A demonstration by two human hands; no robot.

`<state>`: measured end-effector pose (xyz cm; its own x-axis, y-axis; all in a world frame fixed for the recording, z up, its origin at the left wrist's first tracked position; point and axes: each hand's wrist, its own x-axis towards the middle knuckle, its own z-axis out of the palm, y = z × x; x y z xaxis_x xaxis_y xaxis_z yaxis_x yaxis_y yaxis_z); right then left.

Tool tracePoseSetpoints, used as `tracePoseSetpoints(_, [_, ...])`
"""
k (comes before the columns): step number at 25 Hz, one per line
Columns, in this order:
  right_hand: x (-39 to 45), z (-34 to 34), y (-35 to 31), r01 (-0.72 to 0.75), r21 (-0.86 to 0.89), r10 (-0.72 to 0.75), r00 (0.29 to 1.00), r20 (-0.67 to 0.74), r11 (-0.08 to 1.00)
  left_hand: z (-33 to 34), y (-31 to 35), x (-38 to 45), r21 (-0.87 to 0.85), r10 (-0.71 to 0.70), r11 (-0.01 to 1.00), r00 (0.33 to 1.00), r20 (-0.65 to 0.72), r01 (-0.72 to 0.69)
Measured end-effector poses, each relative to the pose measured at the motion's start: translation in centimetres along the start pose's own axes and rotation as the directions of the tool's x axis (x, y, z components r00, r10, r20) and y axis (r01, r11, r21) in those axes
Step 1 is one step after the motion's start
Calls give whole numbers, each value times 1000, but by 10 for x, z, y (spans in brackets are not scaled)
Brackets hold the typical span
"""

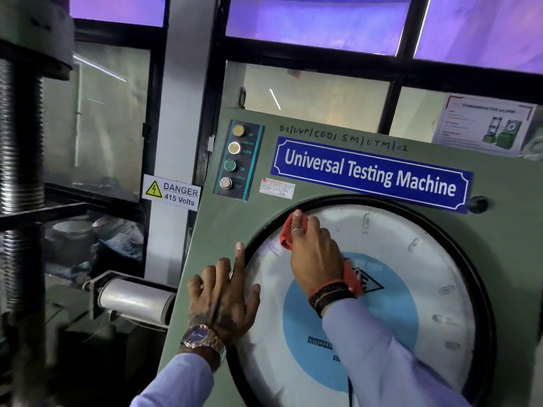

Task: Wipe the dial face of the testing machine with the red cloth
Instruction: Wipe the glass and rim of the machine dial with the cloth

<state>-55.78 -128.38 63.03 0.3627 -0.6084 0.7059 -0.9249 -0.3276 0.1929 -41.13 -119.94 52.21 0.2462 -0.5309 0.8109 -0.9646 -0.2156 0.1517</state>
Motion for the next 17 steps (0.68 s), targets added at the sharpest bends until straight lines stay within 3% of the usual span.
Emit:
tracePoseSetpoints(4, [6, 2, 13, 134, 15, -134, 991, -16, 991, -3, -2, 1, 6, -4, 1000, 1000, 10, 4])
tracePoseSetpoints(7, [12, 2, 28, 102, 32, -101, 994, -45, 994, -4, 3, 6, -7, 13, 1000, 1000, 21, -13])
tracePoseSetpoints(11, [-9, 12, -8, 186, 96, -190, 981, 36, 978, -3, 2, 5, -17, 22, 1000, 998, 56, -21])
tracePoseSetpoints(15, [-11, 16, -17, 114, 119, -116, 993, 5, 986, 3, -10, -16, -43, 5, 999, 975, 223, 5])
tracePoseSetpoints(17, [-27, 23, -35, 180, 119, -185, 982, 35, 976, 8, -17, -27, -50, 1, 999, 959, 283, 14])
